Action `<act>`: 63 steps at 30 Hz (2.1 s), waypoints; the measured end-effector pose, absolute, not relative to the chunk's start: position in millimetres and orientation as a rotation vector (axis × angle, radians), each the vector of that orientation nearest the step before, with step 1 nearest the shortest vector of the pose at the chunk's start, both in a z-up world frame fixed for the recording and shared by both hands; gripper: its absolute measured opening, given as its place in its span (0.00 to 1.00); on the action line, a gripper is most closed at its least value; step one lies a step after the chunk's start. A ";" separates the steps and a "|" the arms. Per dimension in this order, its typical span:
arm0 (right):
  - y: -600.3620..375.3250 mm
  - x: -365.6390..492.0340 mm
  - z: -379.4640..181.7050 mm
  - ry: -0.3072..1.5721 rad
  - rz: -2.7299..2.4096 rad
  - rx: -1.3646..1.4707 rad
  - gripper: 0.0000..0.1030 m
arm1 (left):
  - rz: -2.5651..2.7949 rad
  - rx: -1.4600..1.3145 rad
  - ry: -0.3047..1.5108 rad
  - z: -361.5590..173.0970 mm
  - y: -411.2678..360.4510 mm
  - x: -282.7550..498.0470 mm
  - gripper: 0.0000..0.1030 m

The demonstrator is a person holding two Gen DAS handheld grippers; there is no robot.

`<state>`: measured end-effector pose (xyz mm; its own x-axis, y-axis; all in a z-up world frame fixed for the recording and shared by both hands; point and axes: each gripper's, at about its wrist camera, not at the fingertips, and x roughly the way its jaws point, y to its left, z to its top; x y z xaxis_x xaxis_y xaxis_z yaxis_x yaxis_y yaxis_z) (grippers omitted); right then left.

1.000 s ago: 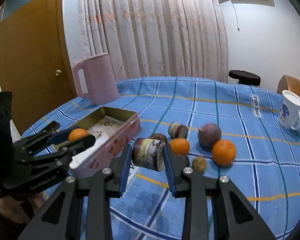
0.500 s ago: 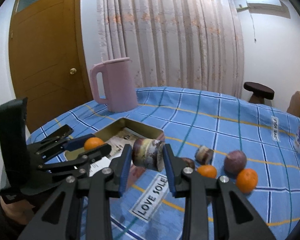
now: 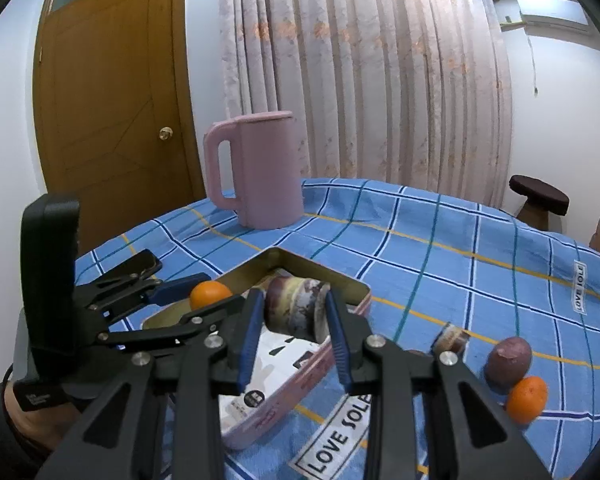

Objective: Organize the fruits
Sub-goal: 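Carry the orange with the left gripper while the right gripper carries the can over the tin, then open the left gripper over the tin while the right gripper releases the can into it, then grasp the dark brown round fruit with the left gripper while the right gripper grasps a kiwi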

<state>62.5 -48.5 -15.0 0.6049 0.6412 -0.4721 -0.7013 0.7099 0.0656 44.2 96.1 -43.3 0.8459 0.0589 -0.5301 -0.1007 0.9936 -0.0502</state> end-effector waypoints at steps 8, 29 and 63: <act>-24.4 74.0 -39.6 0.556 0.804 -0.162 0.34 | 0.118 -0.062 0.585 -49.8 110.9 52.9 0.43; -9.3 77.5 -65.0 0.606 0.802 -0.193 0.44 | 0.160 -0.058 0.586 -52.8 119.9 58.2 0.67; -194.1 90.7 -97.5 0.834 0.403 -0.116 0.28 | -0.209 0.060 0.689 -60.3 -62.9 83.0 0.68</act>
